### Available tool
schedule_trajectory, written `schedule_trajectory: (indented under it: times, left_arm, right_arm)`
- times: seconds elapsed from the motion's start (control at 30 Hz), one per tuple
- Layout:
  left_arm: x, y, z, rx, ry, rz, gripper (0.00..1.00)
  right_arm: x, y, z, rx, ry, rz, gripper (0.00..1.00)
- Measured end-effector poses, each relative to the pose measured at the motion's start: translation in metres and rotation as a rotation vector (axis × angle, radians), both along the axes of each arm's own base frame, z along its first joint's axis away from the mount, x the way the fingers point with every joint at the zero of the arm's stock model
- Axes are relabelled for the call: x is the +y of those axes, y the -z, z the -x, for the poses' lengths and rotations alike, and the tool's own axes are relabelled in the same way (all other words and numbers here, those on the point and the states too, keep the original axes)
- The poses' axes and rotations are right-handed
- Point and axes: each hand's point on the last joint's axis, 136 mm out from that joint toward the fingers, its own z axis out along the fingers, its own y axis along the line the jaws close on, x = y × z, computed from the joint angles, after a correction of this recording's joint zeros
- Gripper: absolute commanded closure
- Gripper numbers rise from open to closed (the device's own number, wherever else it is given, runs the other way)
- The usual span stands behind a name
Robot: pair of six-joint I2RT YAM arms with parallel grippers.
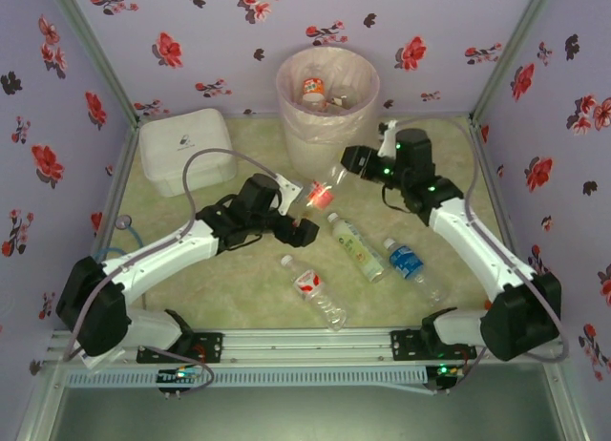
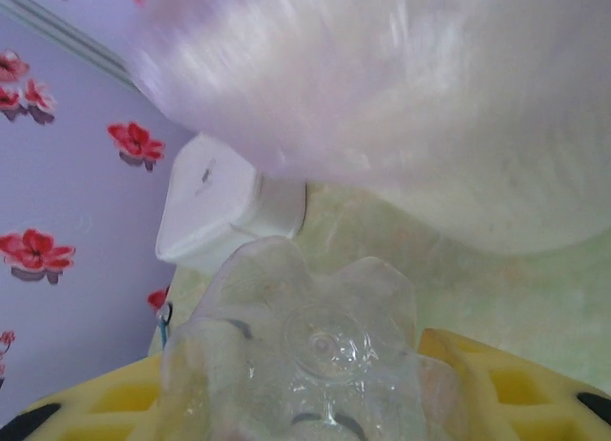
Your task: Put the plastic bottles in the bin
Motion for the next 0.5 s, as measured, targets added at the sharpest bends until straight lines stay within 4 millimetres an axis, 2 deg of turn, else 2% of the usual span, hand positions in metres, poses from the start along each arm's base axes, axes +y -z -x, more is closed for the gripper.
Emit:
schedule_trajectory:
  times: [0.13, 0.23, 0.33, 0.43, 0.5]
  left_arm:
    - [0.01, -0.006, -0.003, -0.017, -0.045, 0.009, 0.02]
    - [0.021, -0.002, -0.006, -0.005, -0.099, 0.014, 0.05]
    - [0.032, 0.005, -0.007, 0.019, -0.148, 0.015, 0.06]
    - [0.039, 0.006, -0.008, 0.033, -0.193, 0.027, 0.07]
    - [0.044, 0.005, -0.01, 0.034, -0.229, 0.032, 0.07]
  right_arm:
    - [-0.029, -0.088, -0.004, -0.21, 0.07, 0.062, 0.68]
    - [-0.049, -0.156, 0.0, -0.382, 0.131, 0.108, 0.71]
    - [-0.062, -0.207, 0.005, -0.523, 0.182, 0.151, 0.75]
    - [-0.074, -0.239, 0.0, -0.627, 0.254, 0.211, 0.79]
    - [-0.08, -0.248, -0.012, -0.667, 0.302, 0.258, 0.82]
